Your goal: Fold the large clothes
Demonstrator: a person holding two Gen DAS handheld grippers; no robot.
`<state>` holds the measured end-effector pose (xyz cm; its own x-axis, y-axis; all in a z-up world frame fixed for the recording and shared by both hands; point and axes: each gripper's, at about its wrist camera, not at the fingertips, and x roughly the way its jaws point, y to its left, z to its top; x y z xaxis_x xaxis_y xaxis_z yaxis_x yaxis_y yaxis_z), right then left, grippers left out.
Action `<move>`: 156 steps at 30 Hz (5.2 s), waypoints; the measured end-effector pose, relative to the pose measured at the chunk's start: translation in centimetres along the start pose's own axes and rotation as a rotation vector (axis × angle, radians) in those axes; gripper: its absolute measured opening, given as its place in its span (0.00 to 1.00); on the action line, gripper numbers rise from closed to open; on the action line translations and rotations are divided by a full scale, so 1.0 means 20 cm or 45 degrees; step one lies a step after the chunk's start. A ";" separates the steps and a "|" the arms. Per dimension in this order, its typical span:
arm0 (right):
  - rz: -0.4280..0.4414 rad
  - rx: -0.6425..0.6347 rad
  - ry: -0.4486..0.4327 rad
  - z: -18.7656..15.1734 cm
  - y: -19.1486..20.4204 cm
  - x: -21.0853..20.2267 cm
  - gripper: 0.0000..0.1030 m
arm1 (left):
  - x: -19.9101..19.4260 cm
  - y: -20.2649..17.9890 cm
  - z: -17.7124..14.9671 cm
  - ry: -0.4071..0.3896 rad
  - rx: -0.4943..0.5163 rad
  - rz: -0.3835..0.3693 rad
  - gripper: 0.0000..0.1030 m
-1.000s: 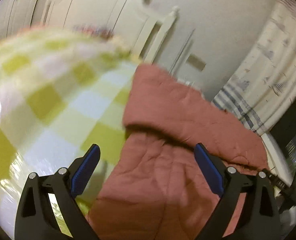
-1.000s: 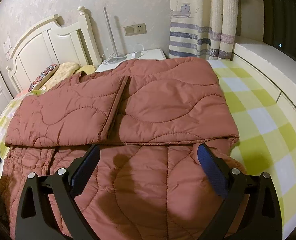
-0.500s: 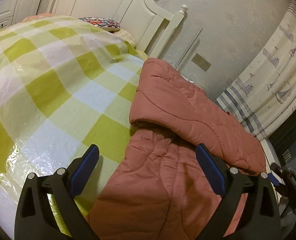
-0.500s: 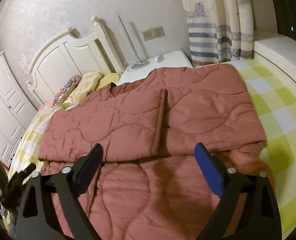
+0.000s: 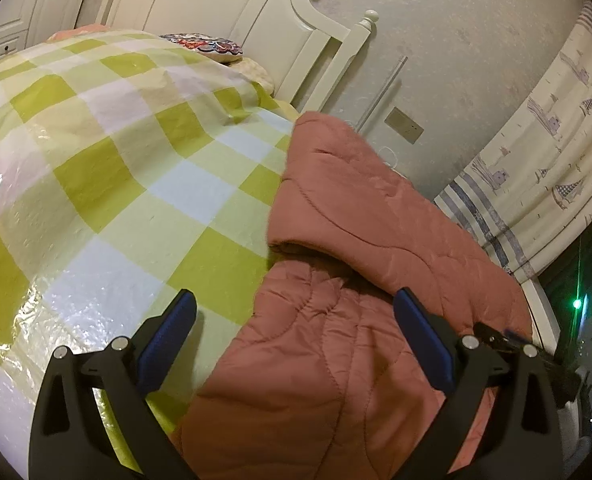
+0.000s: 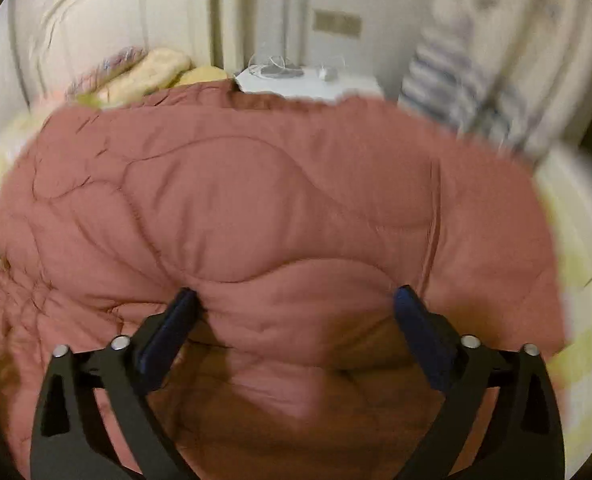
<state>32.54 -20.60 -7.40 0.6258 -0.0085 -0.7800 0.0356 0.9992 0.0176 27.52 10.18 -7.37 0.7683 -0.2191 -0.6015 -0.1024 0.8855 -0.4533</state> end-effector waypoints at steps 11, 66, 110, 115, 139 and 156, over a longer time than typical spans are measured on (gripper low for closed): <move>0.009 0.015 -0.041 -0.01 -0.02 -0.02 0.93 | 0.14 -0.20 0.32 0.097 0.115 -0.195 0.94; 0.109 0.091 -0.090 -0.03 -0.06 -0.05 0.94 | 0.08 -0.49 -0.09 0.180 0.545 0.008 0.98; -0.232 0.375 -0.018 -0.34 -0.52 -0.29 0.95 | 0.08 -0.40 -0.25 0.303 0.564 0.042 0.98; -0.232 0.445 -0.052 -0.35 -0.53 -0.37 0.95 | 0.08 -0.40 -0.26 0.303 0.558 0.039 0.98; -0.095 0.052 0.070 -0.31 -0.01 -0.17 0.96 | 0.33 -0.63 -0.18 0.315 0.691 0.172 0.98; -0.084 -0.054 0.078 0.05 0.13 0.03 0.96 | 0.29 -0.59 -0.18 0.290 0.637 0.127 0.98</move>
<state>33.74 -18.12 -7.26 0.5744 -0.0734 -0.8153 0.0417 0.9973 -0.0604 30.99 -2.98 -7.91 0.6089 -0.1579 -0.7774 0.1871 0.9809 -0.0527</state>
